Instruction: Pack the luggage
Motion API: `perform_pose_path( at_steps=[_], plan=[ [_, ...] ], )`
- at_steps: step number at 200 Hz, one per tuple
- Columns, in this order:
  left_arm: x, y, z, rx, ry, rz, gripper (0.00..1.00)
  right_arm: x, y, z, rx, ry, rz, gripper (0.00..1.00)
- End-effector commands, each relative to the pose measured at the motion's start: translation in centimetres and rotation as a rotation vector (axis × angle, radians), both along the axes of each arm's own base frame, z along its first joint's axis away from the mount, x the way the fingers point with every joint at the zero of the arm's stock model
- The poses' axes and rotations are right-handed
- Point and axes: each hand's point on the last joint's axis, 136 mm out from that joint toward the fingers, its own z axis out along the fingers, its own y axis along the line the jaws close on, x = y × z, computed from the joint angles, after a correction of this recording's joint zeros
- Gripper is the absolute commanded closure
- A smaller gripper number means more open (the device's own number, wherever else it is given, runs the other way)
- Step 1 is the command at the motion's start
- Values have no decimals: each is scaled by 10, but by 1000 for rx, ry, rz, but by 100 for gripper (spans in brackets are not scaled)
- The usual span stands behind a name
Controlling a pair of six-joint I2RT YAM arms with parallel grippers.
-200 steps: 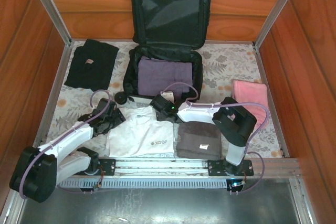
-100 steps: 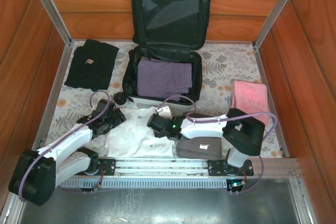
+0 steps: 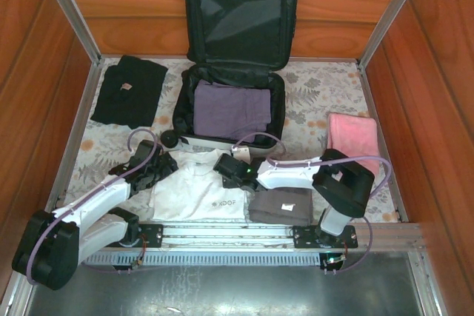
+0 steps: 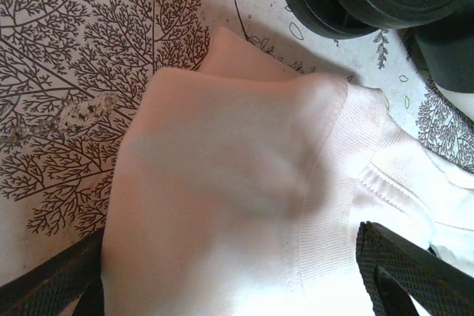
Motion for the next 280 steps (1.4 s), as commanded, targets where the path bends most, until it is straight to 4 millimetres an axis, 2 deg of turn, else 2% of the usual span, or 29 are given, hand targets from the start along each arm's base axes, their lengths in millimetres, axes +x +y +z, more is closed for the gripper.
perform_pose_path(
  at_steps=[1, 35, 53, 61, 77, 95, 108, 133, 137, 167, 204, 220, 244, 264, 280],
  plan=[
    [-43, 5, -35, 20, 182, -28, 19, -4, -9, -23, -69, 55, 16, 23],
    [-49, 3, -42, 50, 216, -33, 29, -5, 4, -27, -56, 69, 77, 37],
    [-49, 0, -42, 75, 214, -46, 36, -7, 9, -28, -57, 75, 101, 54],
    [-48, -2, -42, 78, 215, -48, 43, -7, 11, -28, -60, 73, 107, 64],
    [-47, -3, -42, 74, 212, -40, 65, -7, 13, -24, -69, 62, 120, 84],
    [-40, -9, -30, 39, 149, -51, 84, -6, 16, -11, -81, 19, 141, 100],
    [-32, -16, -12, -6, 61, -67, 100, -5, 17, 3, -94, -18, 165, 100],
    [-21, -23, 43, -104, -174, -91, 100, -1, 22, 41, -110, -122, 241, 100],
    [-20, -23, 53, -113, -207, -98, 100, 1, 24, 57, -82, -155, 250, 100],
    [-23, -20, 121, -132, -427, -169, 100, 9, 27, 117, -3, -322, 324, 100],
    [-13, -26, 172, -58, -512, -267, 100, 22, 18, 189, 34, -536, 358, 100],
    [1, -31, 194, 10, -541, -304, 100, 30, 10, 216, 25, -603, 356, 100],
    [34, -39, 228, 161, -584, -369, 100, 51, -8, 251, 16, -667, 330, 100],
    [66, -56, 253, 254, -616, -438, 100, 75, -26, 272, 18, -696, 292, 100],
    [92, -70, 265, 287, -623, -483, 100, 94, -38, 283, 18, -716, 256, 100]
  ],
)
